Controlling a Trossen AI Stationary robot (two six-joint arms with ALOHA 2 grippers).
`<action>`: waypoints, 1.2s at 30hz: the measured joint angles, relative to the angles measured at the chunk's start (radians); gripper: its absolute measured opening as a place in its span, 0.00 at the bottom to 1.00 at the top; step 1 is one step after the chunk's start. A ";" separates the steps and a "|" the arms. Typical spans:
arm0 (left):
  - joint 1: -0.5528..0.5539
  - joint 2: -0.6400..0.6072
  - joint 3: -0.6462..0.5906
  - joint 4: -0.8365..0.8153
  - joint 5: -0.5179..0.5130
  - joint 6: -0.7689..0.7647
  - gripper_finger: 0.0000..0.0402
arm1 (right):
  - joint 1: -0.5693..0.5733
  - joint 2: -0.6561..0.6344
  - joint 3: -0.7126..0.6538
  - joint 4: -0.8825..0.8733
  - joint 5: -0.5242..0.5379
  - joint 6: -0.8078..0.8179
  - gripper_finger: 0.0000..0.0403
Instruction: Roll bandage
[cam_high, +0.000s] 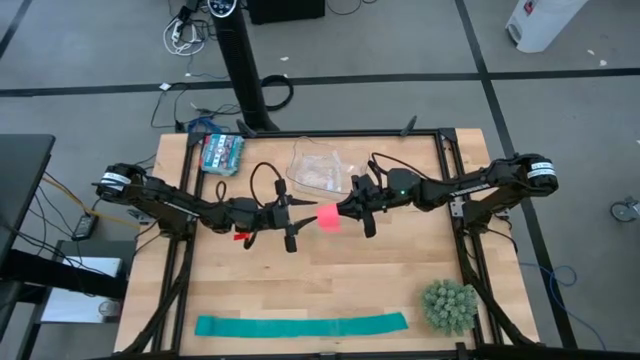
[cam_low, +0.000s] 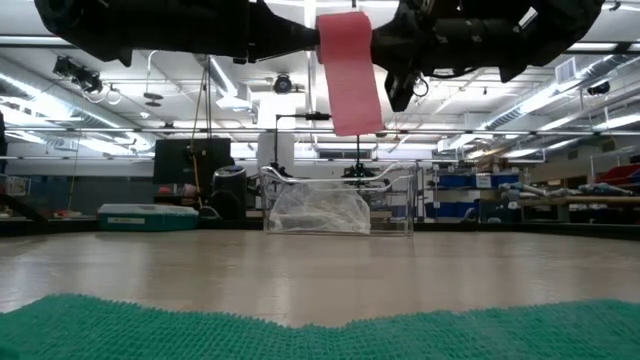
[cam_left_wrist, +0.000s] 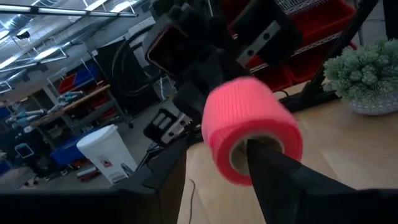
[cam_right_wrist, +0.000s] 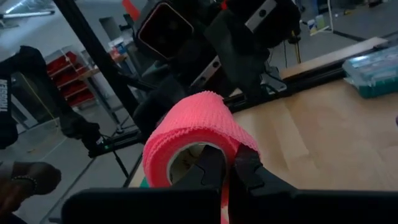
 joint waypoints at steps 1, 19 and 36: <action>0.000 0.000 0.000 -0.002 0.000 -0.001 0.44 | 0.003 0.000 0.000 0.010 0.000 -0.012 0.01; 0.032 0.000 0.000 0.011 0.114 -0.118 0.02 | 0.044 0.000 0.000 0.020 -0.007 -0.044 0.31; 0.035 0.008 0.056 -0.084 0.124 -0.117 0.06 | 0.035 0.001 -0.002 0.017 0.000 -0.076 0.28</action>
